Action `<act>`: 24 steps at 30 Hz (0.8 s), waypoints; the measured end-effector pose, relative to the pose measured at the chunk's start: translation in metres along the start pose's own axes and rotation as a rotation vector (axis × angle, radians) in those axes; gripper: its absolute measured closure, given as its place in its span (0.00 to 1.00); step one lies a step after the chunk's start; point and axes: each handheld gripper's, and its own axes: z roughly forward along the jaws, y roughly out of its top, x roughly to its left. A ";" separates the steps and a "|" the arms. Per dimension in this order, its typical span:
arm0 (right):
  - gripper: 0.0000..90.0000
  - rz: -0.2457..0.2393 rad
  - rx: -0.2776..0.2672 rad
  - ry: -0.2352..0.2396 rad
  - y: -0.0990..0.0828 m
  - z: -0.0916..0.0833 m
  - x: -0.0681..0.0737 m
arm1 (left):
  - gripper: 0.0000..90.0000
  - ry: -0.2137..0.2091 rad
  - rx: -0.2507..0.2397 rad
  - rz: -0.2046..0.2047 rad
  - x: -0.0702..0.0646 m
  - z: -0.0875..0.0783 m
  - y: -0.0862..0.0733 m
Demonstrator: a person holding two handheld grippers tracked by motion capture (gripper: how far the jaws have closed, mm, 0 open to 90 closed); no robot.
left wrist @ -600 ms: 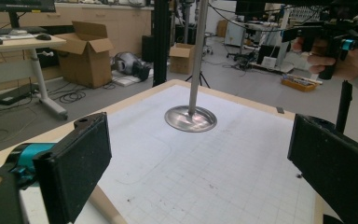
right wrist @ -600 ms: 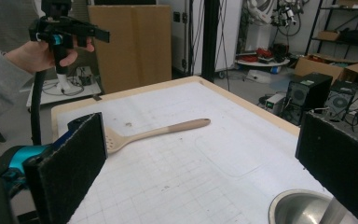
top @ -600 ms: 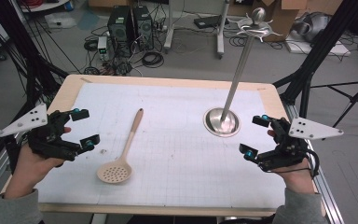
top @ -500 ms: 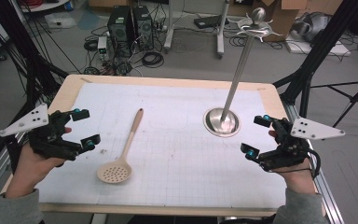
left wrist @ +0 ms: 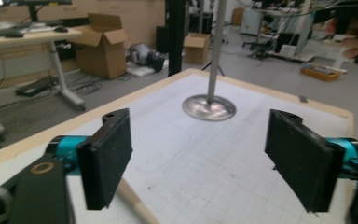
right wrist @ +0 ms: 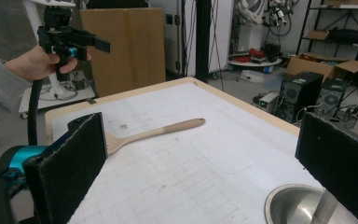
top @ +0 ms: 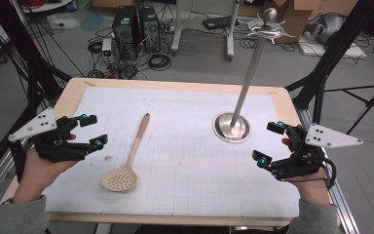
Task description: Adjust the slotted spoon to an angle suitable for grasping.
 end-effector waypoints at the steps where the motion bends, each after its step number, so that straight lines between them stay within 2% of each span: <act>1: 0.01 0.006 0.005 0.000 0.000 0.000 0.001 | 0.28 0.019 0.002 0.000 0.001 0.000 -0.002; 3: 0.01 0.007 0.008 0.000 0.000 0.001 0.002 | 0.31 0.050 0.018 0.000 0.002 0.000 -0.006; 6: 0.02 -0.007 0.006 0.002 0.001 0.003 0.003 | 0.42 0.083 0.025 0.004 0.003 0.000 -0.011; 8: 0.02 -0.011 0.002 0.004 0.001 0.004 0.004 | 0.52 0.099 0.036 0.004 0.003 0.002 -0.015; 13: 0.02 -0.001 0.008 0.007 0.000 0.004 0.003 | 0.65 0.090 0.065 -0.005 0.004 0.008 -0.021; 14: 0.02 -0.003 0.003 0.006 -0.001 0.004 0.002 | 0.71 0.093 0.068 -0.003 0.004 0.009 -0.023; 15: 0.02 -0.003 0.003 0.006 -0.001 0.004 0.002 | 0.71 0.094 0.070 -0.005 0.005 0.011 -0.026; 16: 0.02 -0.004 0.004 0.006 -0.001 0.004 0.002 | 0.78 0.097 0.074 -0.008 0.006 0.012 -0.028; 17: 0.02 -0.004 0.004 0.006 -0.001 0.004 0.002 | 0.78 0.095 0.078 -0.004 0.007 0.013 -0.031; 19: 0.02 -0.003 0.003 0.006 -0.001 0.003 0.002 | 0.85 0.086 0.072 0.008 0.009 0.014 -0.037; 20: 0.02 -0.002 0.005 0.010 -0.001 0.003 0.003 | 0.92 0.073 0.070 0.014 0.011 0.014 -0.040; 24: 0.02 -0.009 0.002 0.013 -0.001 0.004 0.003 | 0.97 0.031 0.077 -0.043 0.021 0.015 -0.051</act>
